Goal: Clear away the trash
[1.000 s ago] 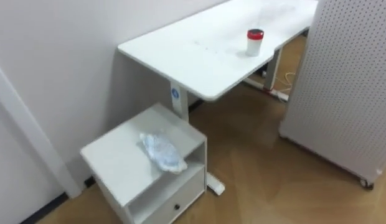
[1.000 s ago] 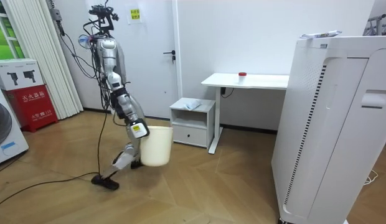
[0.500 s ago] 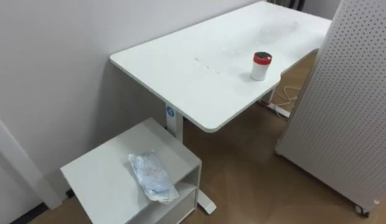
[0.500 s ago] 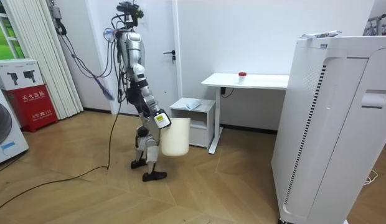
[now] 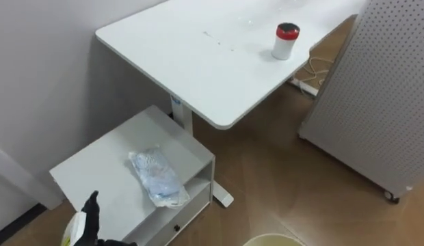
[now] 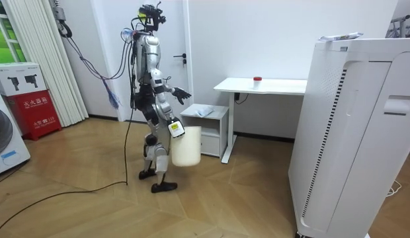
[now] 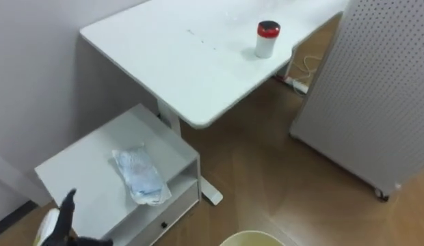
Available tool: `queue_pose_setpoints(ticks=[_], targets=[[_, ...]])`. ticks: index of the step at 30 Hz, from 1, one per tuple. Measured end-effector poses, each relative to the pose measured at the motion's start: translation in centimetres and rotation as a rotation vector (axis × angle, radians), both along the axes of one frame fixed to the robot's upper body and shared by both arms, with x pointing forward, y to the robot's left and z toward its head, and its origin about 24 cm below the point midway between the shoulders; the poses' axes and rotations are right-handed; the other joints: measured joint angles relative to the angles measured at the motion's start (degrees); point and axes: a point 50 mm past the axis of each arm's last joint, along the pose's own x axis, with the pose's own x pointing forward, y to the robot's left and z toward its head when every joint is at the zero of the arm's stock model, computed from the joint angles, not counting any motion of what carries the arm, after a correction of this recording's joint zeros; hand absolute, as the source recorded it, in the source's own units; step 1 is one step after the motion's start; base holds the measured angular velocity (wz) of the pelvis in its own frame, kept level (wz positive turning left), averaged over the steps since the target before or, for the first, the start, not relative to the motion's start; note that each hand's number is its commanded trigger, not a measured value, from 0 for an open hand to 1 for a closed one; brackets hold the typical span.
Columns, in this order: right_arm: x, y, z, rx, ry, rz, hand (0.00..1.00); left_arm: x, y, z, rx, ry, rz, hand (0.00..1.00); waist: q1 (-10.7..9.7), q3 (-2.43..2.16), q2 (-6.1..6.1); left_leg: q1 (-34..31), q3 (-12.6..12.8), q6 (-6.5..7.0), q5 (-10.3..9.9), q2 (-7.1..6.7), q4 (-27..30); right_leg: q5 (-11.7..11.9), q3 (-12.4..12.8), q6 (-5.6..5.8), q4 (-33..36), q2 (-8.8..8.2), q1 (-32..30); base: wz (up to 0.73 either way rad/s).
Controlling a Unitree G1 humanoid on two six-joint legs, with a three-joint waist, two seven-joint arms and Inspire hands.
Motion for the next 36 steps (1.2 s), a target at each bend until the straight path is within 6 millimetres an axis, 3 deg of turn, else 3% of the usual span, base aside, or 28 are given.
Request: queue_pose_setpoints(ticks=[7, 9, 12, 23, 30, 36], targets=[[2.0, -0.4, 0.8, -0.019, -0.049, 0.026, 1.0, 3.3, -0.2, 3.0, 0.024, -0.142, 0.018, 0.0, -2.19, 0.93, 0.05, -7.44, 0.73, 0.0, 0.0, 0.41, 4.36, 0.37, 1.23, -0.71, 2.52, 0.2, -6.88, -0.07], [2.5, -0.8, 1.1, -0.022, -0.063, 0.009, 1.0, 4.6, -0.4, 4.3, 0.036, -0.187, 0.001, 0.0, -2.47, 1.76, -0.04, -8.94, 0.92, 0.0, 0.0, 0.45, 4.47, 0.57, 1.29, -1.03, 3.38, 0.15, -8.84, -0.02], [2.6, -1.1, 1.2, -0.016, -0.075, -0.026, 1.0, 5.3, -0.6, 5.1, 0.062, -0.214, -0.019, 0.0, -2.56, 2.03, -0.23, -10.93, 1.57, -0.01, 0.0, 0.58, 4.71, 0.9, 1.39, -1.46, 4.23, 0.03, -11.36, -0.04], [2.6, -2.5, 1.7, -0.041, -0.091, -0.11, 1.0, 5.0, -0.9, 4.4, 0.131, -0.191, -0.047, 0.0, -5.71, 2.2, -0.13, -17.64, 1.42, 0.04, -0.04, 0.64, 9.74, 1.29, 1.18, -2.06, 7.28, -0.52, -16.73, 0.03], [2.2, -3.2, 1.7, -0.031, -0.088, -0.163, 1.0, 6.8, -1.7, 6.2, 0.202, -0.253, -0.089, 0.0, -6.58, 2.63, 0.69, -22.08, 2.01, 0.14, -0.16, 1.67, 12.1, 2.94, 1.89, -2.4, 7.32, 0.38, -20.09, -0.04], [2.2, -3.6, 1.9, -0.044, -0.09, -0.163, 1.0, 7.7, -0.9, 7.4, 0.328, -0.27, -0.124, 0.0, -7.21, 2.94, 1.3, -25.33, 2.67, -0.07, -0.42, 2.32, 14.6, 3.33, 1.34, -3.16, 8.65, 0.6, -22.82, -0.05]])
